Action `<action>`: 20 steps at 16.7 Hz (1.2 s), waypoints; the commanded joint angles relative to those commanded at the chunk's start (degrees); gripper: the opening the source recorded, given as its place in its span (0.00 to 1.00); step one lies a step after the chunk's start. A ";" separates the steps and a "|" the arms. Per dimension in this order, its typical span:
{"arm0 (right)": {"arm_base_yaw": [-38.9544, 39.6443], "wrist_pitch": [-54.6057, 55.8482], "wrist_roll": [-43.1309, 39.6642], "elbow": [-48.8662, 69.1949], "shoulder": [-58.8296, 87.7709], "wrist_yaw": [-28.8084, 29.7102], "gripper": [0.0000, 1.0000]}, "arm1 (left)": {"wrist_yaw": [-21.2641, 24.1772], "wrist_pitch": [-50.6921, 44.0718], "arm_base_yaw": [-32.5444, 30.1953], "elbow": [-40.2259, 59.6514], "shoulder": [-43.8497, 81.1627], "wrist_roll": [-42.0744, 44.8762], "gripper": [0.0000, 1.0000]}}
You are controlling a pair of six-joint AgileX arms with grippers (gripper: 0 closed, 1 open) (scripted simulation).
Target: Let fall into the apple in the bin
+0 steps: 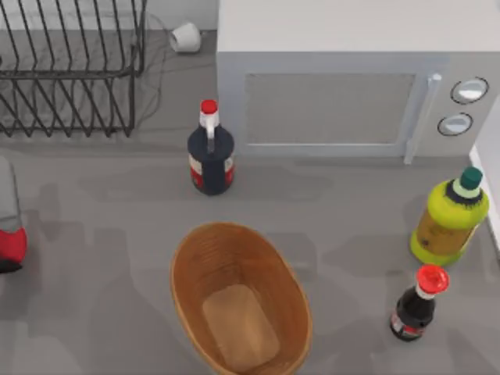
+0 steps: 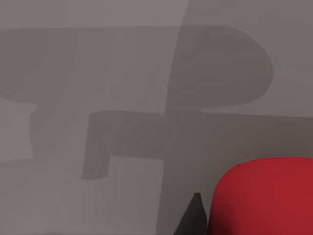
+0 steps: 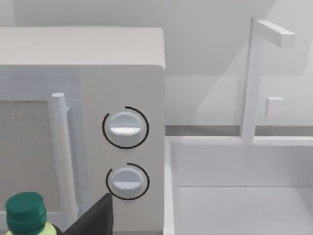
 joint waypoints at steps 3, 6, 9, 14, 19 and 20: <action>0.00 0.00 0.00 0.00 0.00 0.00 1.00 | -0.33 -5.04 1.05 0.97 -2.34 -0.61 0.00; 0.00 0.00 0.00 0.00 0.00 0.00 1.00 | -0.26 -10.91 1.35 5.40 -3.94 -0.63 0.00; 0.00 0.00 0.00 0.00 0.00 0.00 1.00 | -0.31 -22.00 1.31 11.91 -7.14 -0.75 0.00; 0.00 0.00 0.00 0.00 0.00 0.00 1.00 | -0.42 -36.81 0.81 21.76 -12.61 -0.95 0.00; 0.00 0.00 0.00 0.00 0.00 0.00 1.00 | -0.47 -38.54 0.62 23.22 -13.76 -1.13 0.00; 0.00 0.00 0.00 0.00 0.00 0.00 1.00 | -0.46 -38.37 0.86 23.08 -13.56 -1.02 0.00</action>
